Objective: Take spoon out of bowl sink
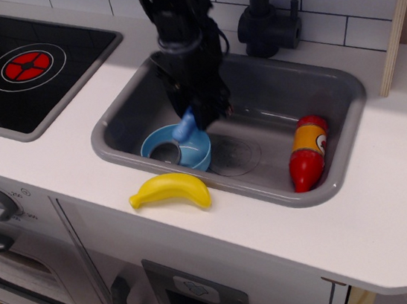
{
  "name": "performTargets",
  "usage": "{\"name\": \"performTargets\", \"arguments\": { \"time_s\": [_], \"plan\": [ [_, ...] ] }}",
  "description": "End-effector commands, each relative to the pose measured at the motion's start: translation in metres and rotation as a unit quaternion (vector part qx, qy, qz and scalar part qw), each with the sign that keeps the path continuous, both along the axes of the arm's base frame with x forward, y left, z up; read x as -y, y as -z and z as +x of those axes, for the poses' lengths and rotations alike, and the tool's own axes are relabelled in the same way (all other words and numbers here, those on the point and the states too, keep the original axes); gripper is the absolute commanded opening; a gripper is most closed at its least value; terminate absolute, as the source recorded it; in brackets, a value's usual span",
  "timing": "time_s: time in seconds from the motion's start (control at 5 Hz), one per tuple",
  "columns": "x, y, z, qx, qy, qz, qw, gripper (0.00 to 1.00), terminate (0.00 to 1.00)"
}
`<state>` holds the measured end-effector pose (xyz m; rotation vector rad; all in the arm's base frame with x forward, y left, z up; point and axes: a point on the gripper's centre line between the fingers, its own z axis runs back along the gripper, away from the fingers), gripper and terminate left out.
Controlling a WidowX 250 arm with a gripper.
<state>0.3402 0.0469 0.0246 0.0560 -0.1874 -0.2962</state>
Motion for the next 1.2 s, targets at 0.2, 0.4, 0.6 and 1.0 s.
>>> {"name": "performTargets", "arguments": {
  "time_s": [0.2, 0.4, 0.6, 1.0],
  "plan": [
    [-0.013, -0.056, 0.027, 0.05, -0.157, -0.008, 0.9863, 0.0, 0.0],
    [-0.01, -0.052, 0.035, 0.059, -0.261, -0.007, 0.9634, 0.0, 0.0],
    [-0.002, -0.042, 0.042, 0.044, -0.365, -0.004, 0.9298, 0.0, 0.0],
    [0.018, -0.018, 0.048, 0.08, -0.457, -0.028, 0.8853, 0.0, 0.0]
  ]
}}
